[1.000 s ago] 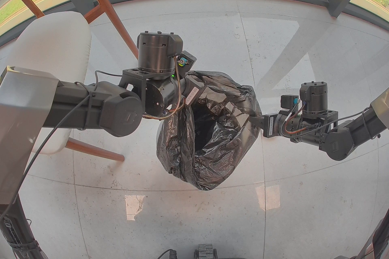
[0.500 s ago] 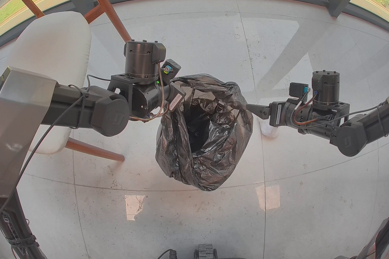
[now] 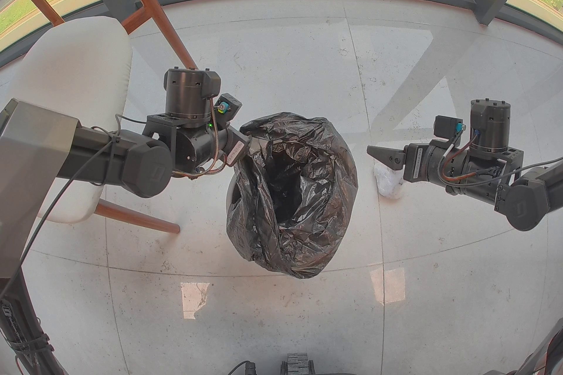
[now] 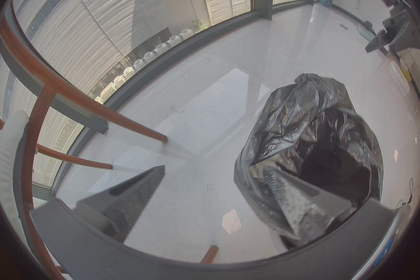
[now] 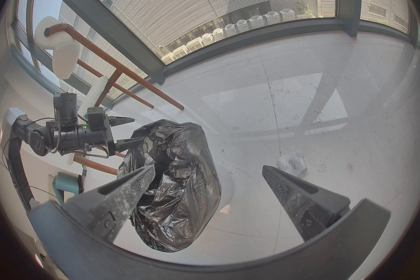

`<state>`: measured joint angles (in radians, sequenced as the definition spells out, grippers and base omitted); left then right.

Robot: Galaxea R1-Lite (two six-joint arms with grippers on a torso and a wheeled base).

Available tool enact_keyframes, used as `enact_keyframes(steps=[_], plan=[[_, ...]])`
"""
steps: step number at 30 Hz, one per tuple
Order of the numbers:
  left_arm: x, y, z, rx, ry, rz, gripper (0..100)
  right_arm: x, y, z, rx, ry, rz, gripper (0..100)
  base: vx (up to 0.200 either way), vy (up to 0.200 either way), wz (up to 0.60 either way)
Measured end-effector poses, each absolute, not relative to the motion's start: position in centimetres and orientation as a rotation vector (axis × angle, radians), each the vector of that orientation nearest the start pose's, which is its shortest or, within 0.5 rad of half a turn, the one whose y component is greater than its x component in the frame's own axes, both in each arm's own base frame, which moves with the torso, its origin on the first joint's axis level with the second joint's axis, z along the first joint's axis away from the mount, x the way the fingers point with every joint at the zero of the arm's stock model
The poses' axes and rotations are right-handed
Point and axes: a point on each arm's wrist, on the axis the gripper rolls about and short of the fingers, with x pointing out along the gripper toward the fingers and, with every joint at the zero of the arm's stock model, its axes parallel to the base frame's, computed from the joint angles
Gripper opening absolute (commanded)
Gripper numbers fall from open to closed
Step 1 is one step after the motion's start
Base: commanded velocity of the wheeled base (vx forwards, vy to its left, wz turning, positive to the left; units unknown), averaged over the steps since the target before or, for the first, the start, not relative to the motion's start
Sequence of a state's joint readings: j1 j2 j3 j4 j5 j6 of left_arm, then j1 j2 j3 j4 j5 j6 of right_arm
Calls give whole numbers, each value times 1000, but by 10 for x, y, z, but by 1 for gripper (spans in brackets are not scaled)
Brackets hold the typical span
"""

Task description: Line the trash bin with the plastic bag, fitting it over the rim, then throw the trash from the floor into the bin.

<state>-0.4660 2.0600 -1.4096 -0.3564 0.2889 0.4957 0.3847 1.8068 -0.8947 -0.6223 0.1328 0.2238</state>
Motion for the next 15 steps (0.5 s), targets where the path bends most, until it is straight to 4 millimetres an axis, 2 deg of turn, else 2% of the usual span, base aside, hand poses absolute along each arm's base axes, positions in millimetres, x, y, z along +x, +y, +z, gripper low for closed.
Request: enact_keyframes(steps=[6,12,15], plan=[[378,-166,184,639,281,-220,100,303,125,170,180,355,474,100,0,0,0],[387,-148,200,694,171,-163,100,297,122,167,179,368,474,100,0,0,0],[390,-145,206,697,123,-165,100,294,121,166,179,374,472,100,0,0,0]])
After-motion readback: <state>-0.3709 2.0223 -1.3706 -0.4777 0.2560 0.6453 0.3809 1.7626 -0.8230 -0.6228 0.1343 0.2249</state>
